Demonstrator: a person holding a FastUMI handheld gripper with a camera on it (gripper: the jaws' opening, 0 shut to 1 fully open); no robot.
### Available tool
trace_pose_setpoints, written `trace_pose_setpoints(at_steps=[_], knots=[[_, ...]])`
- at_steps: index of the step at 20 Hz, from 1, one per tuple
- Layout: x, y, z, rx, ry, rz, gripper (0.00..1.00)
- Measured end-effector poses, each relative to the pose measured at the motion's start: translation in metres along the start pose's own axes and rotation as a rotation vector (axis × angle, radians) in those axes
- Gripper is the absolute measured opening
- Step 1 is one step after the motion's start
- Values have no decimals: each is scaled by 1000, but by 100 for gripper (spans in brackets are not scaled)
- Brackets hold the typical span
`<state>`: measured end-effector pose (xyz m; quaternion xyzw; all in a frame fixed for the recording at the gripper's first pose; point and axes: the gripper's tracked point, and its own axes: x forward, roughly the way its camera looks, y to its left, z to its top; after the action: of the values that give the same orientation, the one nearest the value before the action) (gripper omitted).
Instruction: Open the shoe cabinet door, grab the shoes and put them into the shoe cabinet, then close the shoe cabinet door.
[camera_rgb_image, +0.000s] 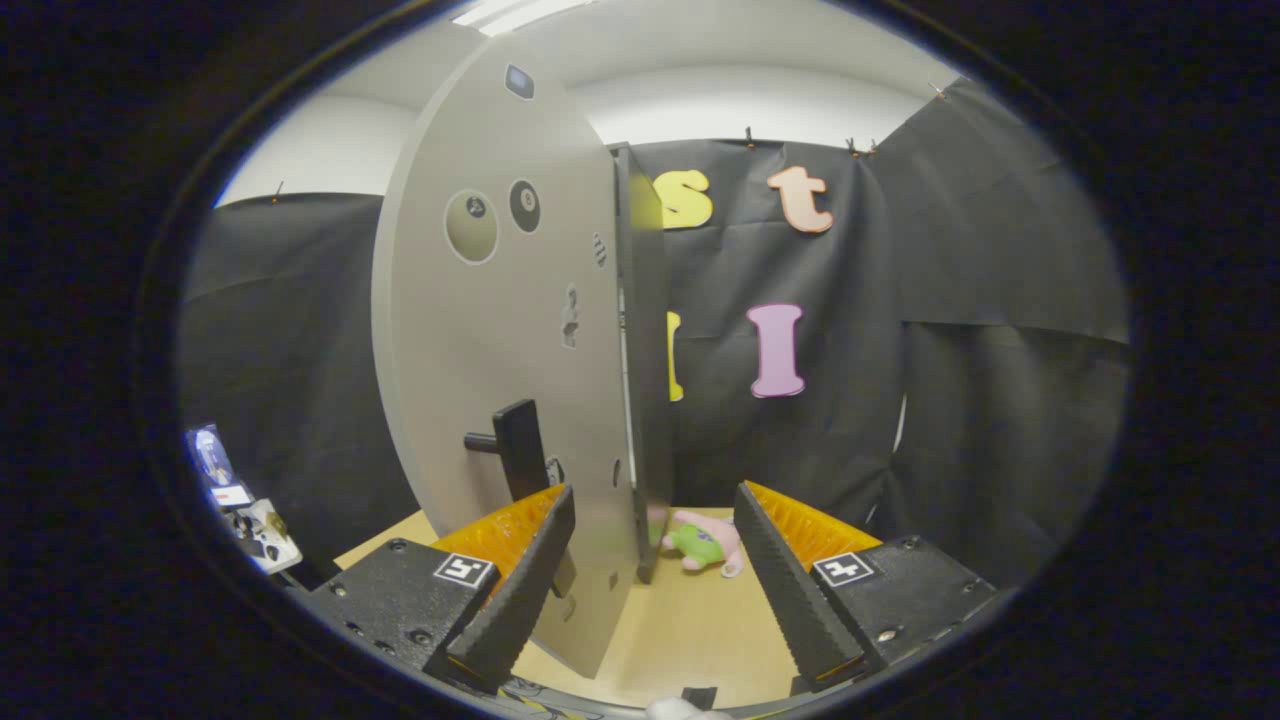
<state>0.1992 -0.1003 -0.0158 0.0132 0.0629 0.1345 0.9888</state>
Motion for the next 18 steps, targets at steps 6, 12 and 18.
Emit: trace_pose_setpoints(at_steps=[6, 12, 18], knots=[[9, 24, 1, 0, 14, 33, 98], [26, 97, -11, -23, 39, 28, 96], [62, 159, -8, -41, 30, -2, 95]])
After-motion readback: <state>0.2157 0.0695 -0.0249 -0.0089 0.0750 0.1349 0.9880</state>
